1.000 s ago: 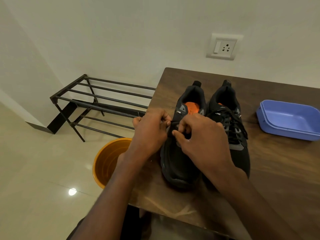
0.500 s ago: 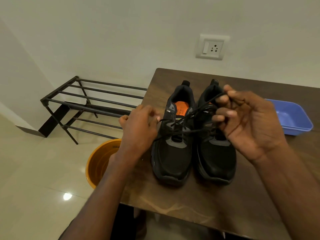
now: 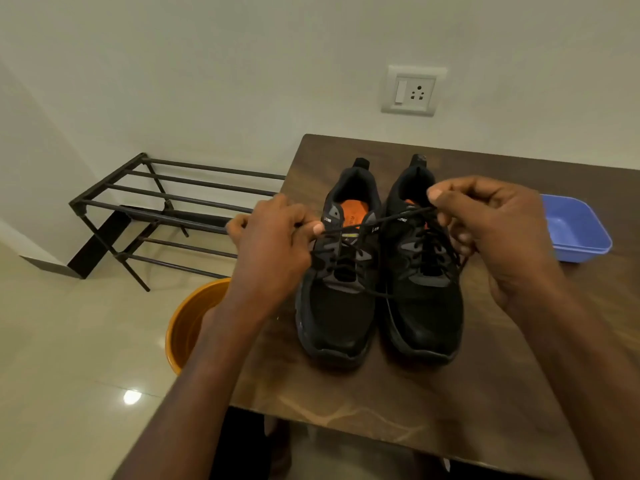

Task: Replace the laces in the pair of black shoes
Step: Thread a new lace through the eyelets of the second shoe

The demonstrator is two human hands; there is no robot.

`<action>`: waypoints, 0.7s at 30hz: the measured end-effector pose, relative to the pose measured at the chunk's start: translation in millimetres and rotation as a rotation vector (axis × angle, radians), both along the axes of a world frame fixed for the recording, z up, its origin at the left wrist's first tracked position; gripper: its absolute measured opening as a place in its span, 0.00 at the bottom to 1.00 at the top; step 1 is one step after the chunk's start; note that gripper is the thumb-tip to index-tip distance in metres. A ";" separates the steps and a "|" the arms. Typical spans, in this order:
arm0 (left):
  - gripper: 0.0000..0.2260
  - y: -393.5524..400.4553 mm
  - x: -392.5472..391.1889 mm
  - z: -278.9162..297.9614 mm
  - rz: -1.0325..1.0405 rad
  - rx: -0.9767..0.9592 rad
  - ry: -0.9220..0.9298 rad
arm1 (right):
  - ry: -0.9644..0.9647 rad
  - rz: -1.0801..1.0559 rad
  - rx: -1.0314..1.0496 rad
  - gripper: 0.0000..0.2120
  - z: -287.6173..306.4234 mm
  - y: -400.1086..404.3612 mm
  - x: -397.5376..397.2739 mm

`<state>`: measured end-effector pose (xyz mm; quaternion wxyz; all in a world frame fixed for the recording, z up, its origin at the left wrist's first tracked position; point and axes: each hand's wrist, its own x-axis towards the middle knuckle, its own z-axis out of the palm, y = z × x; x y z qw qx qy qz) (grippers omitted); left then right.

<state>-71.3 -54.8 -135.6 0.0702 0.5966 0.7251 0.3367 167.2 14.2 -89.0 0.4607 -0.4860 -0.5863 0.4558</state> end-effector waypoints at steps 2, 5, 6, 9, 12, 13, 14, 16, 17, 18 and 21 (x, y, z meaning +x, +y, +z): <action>0.03 -0.8 -1.9 2.6 -0.006 0.040 0.047 | -0.003 0.021 0.011 0.02 -1.5 -0.4 -1.5; 0.15 0.0 14.0 8.2 -0.263 0.178 -0.124 | -0.064 0.208 0.018 0.03 -4.0 -11.0 -18.1; 0.18 0.3 21.9 11.5 -0.339 0.162 -0.226 | -0.070 0.266 0.020 0.04 -5.9 -13.8 -22.6; 0.10 0.8 27.6 8.6 -0.397 0.105 -0.302 | -0.012 0.302 0.001 0.04 -8.1 -13.3 -26.0; 0.04 0.1 10.6 2.2 -0.164 0.089 -0.074 | 0.028 0.147 -0.038 0.04 -10.2 -4.6 -14.8; 0.05 -1.1 6.8 1.1 -0.085 0.069 0.000 | 0.029 0.095 -0.046 0.04 -11.3 -2.3 -11.1; 0.04 -1.7 3.9 1.0 -0.026 0.068 0.050 | 0.024 0.065 -0.047 0.04 -12.6 -1.2 -9.0; 0.05 -1.5 6.1 2.5 -0.061 0.118 0.058 | -0.006 0.091 -0.028 0.04 -13.4 -2.3 -10.2; 0.10 -1.3 9.8 2.4 -0.136 0.141 0.035 | -0.023 0.145 -0.014 0.04 -12.4 -5.3 -14.0; 0.14 -0.6 15.5 3.1 -0.230 0.164 -0.004 | -0.037 0.211 0.000 0.04 -11.4 -8.4 -18.4; 0.14 1.5 26.9 3.1 -0.353 0.175 -0.081 | -0.029 0.345 0.022 0.06 -10.4 -13.2 -26.4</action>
